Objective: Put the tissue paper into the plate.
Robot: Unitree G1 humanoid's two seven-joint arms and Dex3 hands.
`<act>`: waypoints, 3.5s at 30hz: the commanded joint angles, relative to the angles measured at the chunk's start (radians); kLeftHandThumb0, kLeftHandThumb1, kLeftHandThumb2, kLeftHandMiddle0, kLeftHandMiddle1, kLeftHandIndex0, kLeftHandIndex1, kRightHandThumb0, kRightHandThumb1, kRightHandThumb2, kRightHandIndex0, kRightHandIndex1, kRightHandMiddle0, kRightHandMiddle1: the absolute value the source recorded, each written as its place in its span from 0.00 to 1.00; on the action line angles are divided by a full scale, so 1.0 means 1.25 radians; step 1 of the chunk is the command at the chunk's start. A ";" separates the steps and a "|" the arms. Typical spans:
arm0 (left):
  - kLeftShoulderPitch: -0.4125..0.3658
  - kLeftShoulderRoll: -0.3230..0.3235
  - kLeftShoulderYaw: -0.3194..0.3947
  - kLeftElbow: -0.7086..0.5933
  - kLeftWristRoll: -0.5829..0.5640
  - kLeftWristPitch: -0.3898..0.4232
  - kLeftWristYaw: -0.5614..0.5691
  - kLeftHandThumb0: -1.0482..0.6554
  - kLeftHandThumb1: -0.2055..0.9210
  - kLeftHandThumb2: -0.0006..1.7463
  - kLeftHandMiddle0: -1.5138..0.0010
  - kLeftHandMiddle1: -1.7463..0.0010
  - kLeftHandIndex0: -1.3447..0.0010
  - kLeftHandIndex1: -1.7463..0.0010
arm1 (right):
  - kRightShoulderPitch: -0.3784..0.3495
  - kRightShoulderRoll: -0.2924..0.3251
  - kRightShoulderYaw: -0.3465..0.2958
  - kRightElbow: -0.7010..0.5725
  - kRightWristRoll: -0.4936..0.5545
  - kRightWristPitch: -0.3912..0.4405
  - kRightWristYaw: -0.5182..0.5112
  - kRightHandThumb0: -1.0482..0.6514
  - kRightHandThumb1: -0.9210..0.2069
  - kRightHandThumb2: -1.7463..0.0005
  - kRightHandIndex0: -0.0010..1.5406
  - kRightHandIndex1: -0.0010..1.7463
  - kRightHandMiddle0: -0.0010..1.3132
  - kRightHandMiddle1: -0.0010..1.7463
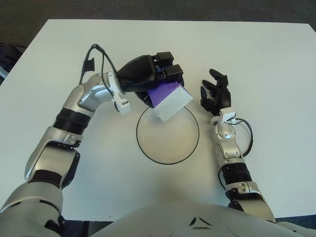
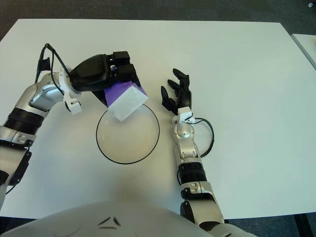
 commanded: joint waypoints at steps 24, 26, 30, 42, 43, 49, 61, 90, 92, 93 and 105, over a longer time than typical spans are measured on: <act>0.043 0.028 -0.039 -0.128 -0.103 0.005 -0.166 0.36 0.53 0.70 0.30 0.00 0.59 0.00 | 0.050 -0.002 -0.007 0.097 -0.006 0.079 -0.025 0.30 0.07 0.66 0.17 0.31 0.00 0.43; 0.047 0.028 -0.039 -0.132 -0.109 0.006 -0.171 0.36 0.53 0.70 0.30 0.00 0.59 0.00 | 0.049 -0.002 -0.007 0.099 -0.008 0.079 -0.028 0.30 0.07 0.67 0.17 0.31 0.00 0.43; 0.056 0.031 -0.038 -0.146 -0.115 0.013 -0.184 0.36 0.53 0.70 0.30 0.00 0.59 0.00 | 0.049 0.000 -0.005 0.096 -0.010 0.083 -0.034 0.30 0.07 0.67 0.17 0.31 0.00 0.43; 0.081 0.043 -0.028 -0.189 -0.119 0.032 -0.212 0.36 0.54 0.69 0.29 0.00 0.60 0.00 | 0.048 -0.004 -0.005 0.096 -0.016 0.088 -0.038 0.30 0.06 0.68 0.18 0.31 0.00 0.44; 0.084 0.044 -0.028 -0.191 -0.121 0.032 -0.214 0.36 0.54 0.69 0.29 0.00 0.60 0.00 | 0.048 -0.003 -0.005 0.097 -0.016 0.088 -0.039 0.30 0.06 0.68 0.18 0.31 0.00 0.44; 0.095 0.047 -0.027 -0.200 -0.135 0.035 -0.218 0.36 0.55 0.68 0.28 0.00 0.61 0.00 | 0.048 -0.002 -0.002 0.096 -0.019 0.086 -0.043 0.30 0.06 0.68 0.18 0.31 0.00 0.44; 0.120 -0.004 0.015 -0.180 -0.086 -0.015 -0.139 0.36 0.56 0.67 0.36 0.00 0.62 0.00 | 0.053 0.002 -0.002 0.086 -0.021 0.088 -0.039 0.29 0.04 0.69 0.18 0.31 0.00 0.44; 0.099 0.080 0.004 -0.209 0.018 -0.007 -0.223 0.15 1.00 0.31 0.88 0.92 1.00 0.75 | 0.047 0.016 -0.012 0.087 -0.013 0.105 -0.047 0.25 0.00 0.74 0.19 0.35 0.00 0.48; 0.100 0.083 0.008 -0.214 0.033 -0.004 -0.221 0.14 1.00 0.34 0.88 0.93 1.00 0.78 | 0.045 0.018 -0.014 0.090 -0.012 0.105 -0.049 0.25 0.00 0.74 0.19 0.35 0.00 0.48; 0.100 0.085 0.008 -0.216 0.037 -0.002 -0.224 0.13 1.00 0.35 0.88 0.94 1.00 0.80 | 0.045 0.019 -0.015 0.091 -0.012 0.105 -0.051 0.25 0.00 0.74 0.19 0.35 0.00 0.48; 0.102 0.096 0.010 -0.223 0.061 0.008 -0.220 0.11 1.00 0.41 0.89 0.98 1.00 0.84 | 0.046 0.025 -0.014 0.091 -0.023 0.096 -0.070 0.25 0.00 0.75 0.19 0.35 0.00 0.46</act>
